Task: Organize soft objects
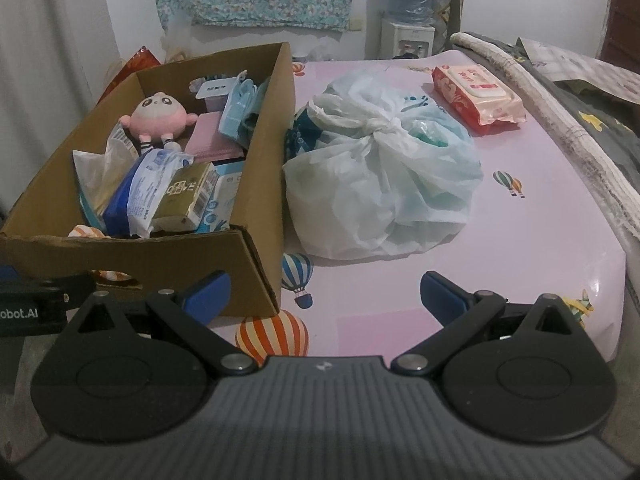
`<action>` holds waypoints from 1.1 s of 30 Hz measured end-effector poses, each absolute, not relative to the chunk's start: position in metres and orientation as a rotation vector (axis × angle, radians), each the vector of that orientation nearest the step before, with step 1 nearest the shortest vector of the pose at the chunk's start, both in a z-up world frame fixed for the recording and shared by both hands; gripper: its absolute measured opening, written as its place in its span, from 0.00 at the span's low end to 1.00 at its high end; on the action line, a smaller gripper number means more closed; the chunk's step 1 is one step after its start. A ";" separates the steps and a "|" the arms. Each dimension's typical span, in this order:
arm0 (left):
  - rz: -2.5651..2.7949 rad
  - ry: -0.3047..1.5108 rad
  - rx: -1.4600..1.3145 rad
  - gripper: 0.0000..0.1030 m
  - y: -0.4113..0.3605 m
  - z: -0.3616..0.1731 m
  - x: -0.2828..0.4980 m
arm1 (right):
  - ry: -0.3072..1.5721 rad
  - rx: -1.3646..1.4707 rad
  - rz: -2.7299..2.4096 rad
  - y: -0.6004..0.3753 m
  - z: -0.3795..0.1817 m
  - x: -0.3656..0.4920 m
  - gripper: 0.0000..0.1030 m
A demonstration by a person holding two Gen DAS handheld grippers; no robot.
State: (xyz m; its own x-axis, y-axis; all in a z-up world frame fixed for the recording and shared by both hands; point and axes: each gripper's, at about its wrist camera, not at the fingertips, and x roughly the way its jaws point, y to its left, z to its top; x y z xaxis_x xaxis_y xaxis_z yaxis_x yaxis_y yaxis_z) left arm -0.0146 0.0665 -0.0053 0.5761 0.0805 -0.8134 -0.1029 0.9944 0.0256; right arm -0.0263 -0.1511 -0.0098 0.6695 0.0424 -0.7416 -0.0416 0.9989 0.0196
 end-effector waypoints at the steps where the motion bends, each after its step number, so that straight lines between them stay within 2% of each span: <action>1: 0.108 0.952 -0.025 1.00 0.067 -0.005 -0.015 | 0.836 0.001 0.048 -0.151 -0.010 -0.026 0.99; 33: 0.152 0.978 -0.023 1.00 0.080 -0.013 -0.014 | 0.875 -0.009 0.096 -0.137 -0.017 -0.021 0.99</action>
State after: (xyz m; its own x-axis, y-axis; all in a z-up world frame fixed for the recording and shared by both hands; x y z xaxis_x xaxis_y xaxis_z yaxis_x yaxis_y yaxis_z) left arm -0.0136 0.0803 -0.0126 0.5487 0.1178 -0.8277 -0.1388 0.9891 0.0488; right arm -0.0210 -0.1366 -0.0168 0.6373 0.0802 -0.7664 -0.0872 0.9957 0.0316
